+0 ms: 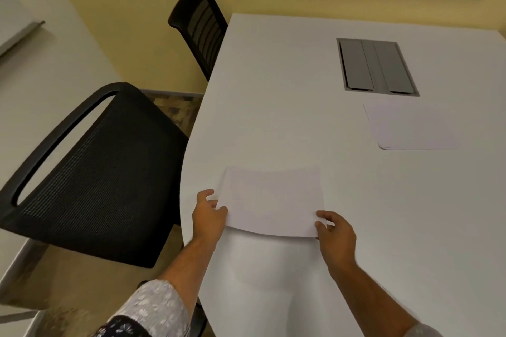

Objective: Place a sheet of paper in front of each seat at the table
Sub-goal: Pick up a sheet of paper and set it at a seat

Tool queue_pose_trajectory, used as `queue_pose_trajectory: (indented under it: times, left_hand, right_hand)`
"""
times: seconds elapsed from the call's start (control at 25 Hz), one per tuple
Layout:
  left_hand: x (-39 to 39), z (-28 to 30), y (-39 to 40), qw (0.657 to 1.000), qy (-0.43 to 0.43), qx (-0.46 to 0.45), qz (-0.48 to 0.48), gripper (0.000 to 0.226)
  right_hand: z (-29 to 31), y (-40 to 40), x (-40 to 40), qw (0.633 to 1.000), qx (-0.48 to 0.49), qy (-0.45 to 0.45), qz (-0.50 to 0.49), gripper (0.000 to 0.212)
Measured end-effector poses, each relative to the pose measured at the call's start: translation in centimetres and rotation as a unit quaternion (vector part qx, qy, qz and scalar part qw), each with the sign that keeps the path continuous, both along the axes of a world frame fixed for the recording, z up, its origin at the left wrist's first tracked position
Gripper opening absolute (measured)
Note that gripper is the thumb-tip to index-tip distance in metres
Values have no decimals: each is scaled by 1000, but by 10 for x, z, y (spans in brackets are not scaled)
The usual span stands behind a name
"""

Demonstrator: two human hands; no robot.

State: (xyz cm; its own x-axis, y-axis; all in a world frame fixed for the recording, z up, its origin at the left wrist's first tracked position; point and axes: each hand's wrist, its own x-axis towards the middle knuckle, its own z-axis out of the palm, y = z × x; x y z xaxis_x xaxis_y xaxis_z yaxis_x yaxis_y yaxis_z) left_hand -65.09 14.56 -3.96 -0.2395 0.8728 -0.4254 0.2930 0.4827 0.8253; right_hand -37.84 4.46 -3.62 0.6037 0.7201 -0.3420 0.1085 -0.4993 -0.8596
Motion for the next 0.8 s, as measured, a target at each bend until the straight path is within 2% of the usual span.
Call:
queue_pose_trajectory:
  times: [0.2,0.28,0.36,0.48,0.52,0.68,0.8]
  left_hand:
    - [-7,-37,15,999,38,15,-33,48]
    - [-9,-43,14,994,70,11,-84,50]
    - [-11,-45,8,983,119,8,-138,53]
    - [-15,-48,-3,934,268,42,-233,62]
    - [-16,-49,-7,915,293,59,-270,67]
    - [-15,-57,-14,856,334,82,-386,73]
    - [-15,-59,-11,849,342,78,-396,75]
  right_hand:
    - [-29,25,-7,997,-45,11,54,53]
    - [-33,28,-4,993,-73,-21,90,58]
    - [-37,28,-3,980,-94,-89,151,61]
    - [-44,23,-2,933,-151,-222,239,72]
    - [-47,20,-2,919,-168,-252,250,73]
    - [-49,15,-2,881,-190,-316,297,75]
    - [-46,17,-1,860,-206,-342,318,74]
